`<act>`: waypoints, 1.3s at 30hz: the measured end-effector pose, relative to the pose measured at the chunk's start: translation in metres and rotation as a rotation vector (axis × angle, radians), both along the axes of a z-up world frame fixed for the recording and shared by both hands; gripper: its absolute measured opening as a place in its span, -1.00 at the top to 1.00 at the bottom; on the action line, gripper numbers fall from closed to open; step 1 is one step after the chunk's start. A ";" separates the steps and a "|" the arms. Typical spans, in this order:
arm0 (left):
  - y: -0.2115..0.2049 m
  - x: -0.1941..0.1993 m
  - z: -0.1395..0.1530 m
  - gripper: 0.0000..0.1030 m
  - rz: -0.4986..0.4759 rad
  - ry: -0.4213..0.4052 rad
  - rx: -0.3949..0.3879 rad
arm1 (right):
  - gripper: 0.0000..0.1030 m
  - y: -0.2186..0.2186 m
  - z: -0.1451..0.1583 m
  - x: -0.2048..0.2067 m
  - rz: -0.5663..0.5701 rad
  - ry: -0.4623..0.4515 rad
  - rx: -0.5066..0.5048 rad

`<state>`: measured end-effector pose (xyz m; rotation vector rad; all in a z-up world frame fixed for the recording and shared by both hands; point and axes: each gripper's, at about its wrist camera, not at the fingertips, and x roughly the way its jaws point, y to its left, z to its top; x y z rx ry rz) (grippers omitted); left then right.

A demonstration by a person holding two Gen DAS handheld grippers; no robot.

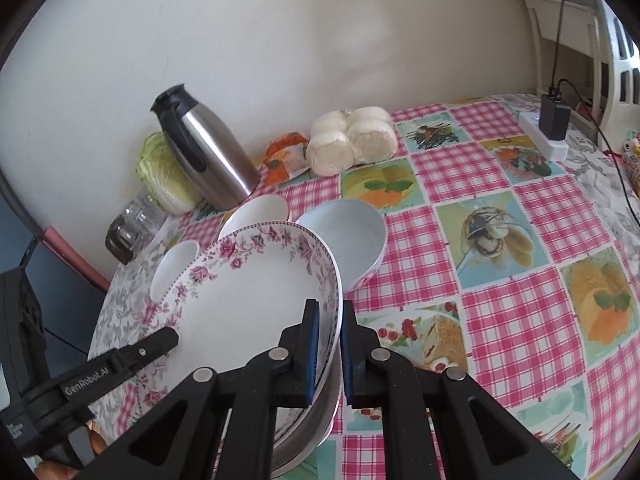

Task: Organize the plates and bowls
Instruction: 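Carry the floral plate over the steel basin and lower it inside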

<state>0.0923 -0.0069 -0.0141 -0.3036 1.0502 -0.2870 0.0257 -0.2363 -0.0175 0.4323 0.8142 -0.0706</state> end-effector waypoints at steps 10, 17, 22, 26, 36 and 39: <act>0.050 0.006 -0.005 0.64 0.078 0.020 0.001 | 0.76 0.054 -0.015 0.017 0.136 0.045 -0.066; 0.060 0.014 -0.031 0.64 0.098 0.126 0.025 | 0.76 0.069 -0.031 0.025 0.170 0.105 -0.116; 0.053 0.015 -0.043 0.63 0.078 0.165 0.059 | 0.76 0.066 -0.040 0.027 0.166 0.136 -0.126; 0.050 0.019 -0.055 0.63 0.068 0.209 0.057 | 0.76 0.064 -0.046 0.030 0.163 0.160 -0.129; 0.043 0.023 -0.065 0.62 0.053 0.225 0.104 | 0.71 0.060 -0.059 0.037 0.178 0.180 -0.128; 0.042 0.026 -0.066 0.62 0.060 0.220 0.097 | 0.68 0.061 -0.063 0.040 0.182 0.201 -0.135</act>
